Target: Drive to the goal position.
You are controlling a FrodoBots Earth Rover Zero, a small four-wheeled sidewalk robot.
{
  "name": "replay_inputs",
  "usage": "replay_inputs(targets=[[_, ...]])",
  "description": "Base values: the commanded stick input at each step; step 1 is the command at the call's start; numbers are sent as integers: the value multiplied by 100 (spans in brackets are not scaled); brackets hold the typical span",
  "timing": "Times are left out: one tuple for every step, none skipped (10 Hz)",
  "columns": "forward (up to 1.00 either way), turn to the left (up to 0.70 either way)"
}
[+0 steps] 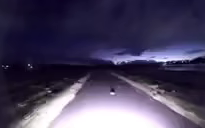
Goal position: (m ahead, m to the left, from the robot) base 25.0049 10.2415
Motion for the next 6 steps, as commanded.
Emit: replay_inputs(targets=[[70,0],[70,0],[70,0],[70,0],[70,0],[70,0]])
